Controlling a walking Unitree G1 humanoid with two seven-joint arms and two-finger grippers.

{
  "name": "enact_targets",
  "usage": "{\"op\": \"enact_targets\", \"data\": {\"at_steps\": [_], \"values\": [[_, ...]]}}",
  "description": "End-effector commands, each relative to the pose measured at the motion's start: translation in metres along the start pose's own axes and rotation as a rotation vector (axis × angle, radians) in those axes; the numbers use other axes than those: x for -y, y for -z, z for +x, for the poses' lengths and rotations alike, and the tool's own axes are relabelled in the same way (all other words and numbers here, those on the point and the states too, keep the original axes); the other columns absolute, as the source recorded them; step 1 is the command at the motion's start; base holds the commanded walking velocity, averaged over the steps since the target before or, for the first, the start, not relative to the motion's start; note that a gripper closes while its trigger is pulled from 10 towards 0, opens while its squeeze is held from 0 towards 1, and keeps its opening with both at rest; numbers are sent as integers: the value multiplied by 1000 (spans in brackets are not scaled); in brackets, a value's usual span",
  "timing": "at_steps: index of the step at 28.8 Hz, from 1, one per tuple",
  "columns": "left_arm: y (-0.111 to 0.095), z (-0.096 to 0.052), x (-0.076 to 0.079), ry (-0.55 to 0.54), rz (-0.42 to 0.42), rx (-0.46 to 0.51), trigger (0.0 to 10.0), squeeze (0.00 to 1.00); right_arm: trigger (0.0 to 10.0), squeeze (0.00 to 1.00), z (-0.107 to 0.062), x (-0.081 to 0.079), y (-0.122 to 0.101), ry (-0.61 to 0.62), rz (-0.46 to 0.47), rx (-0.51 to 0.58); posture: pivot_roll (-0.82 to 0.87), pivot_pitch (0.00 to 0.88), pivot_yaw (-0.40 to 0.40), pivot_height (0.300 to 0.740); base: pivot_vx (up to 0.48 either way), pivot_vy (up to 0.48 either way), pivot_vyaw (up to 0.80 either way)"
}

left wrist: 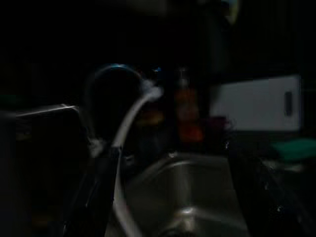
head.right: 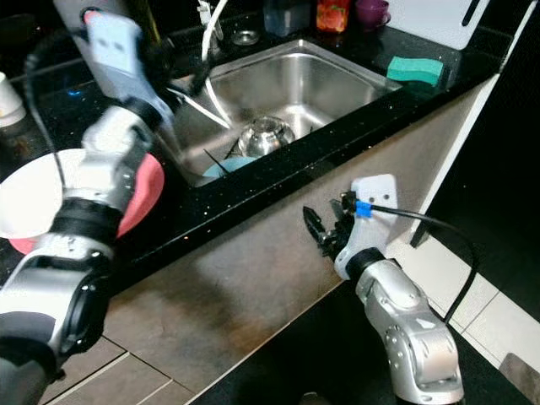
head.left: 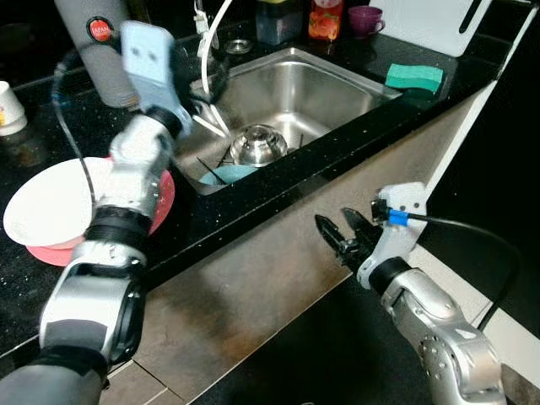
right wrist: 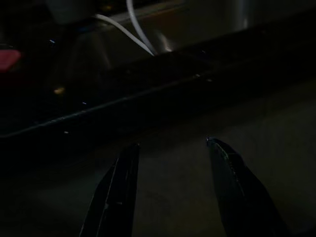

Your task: Kitchen organization

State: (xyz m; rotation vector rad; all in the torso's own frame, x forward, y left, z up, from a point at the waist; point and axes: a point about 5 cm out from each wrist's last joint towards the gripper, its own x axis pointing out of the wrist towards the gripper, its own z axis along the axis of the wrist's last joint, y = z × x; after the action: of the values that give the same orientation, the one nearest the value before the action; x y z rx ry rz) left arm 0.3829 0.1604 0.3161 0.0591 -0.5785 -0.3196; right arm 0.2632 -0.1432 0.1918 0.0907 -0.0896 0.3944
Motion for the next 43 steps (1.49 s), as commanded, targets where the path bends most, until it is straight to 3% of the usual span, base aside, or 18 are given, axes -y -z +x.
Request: {"op": "enact_targets", "data": {"at_steps": [1,6,12,18,19,27,29,30,33,43], "values": [[2,-13,-10,-35,53,-29,10000,0,10000,0,3,-5,2,-39,-11,4,-31,12,95,740,0,0,744],[-2,-48,-20,-34,221,-95,10000,0,10000,0,7,-7,4,-62,-19,6,10,3,83,740,0,0,744],[-11,-69,-24,-13,319,-148,10000,0,10000,0,13,-10,6,-111,-37,7,51,0,78,740,0,0,744],[-15,-78,-20,12,294,-172,10000,0,10000,0,20,-12,9,-133,-75,-5,62,0,70,740,0,0,497],[-13,-84,-12,82,276,-192,10000,0,10000,0,21,-14,10,-147,-87,-12,60,0,69,740,0,0,0],[-15,-99,6,228,205,-271,10000,0,10000,0,26,-14,14,-165,-113,-20,65,0,60,740,0,0,0],[-15,-100,7,244,202,-282,10000,0,10000,0,26,-14,14,-165,-115,-20,65,0,60,740,0,0,0],[-12,-105,6,291,238,-340,10000,0,10000,0,27,-13,15,-162,-116,-19,66,0,62,740,0,0,0],[-10,-110,5,327,262,-392,10000,0,10000,0,27,-13,15,-160,-116,-17,66,0,62,740,0,0,0],[-6,-117,6,410,270,-481,10000,0,10000,0,25,-15,13,-181,-123,12,61,0,62,740,0,0,375]]}}
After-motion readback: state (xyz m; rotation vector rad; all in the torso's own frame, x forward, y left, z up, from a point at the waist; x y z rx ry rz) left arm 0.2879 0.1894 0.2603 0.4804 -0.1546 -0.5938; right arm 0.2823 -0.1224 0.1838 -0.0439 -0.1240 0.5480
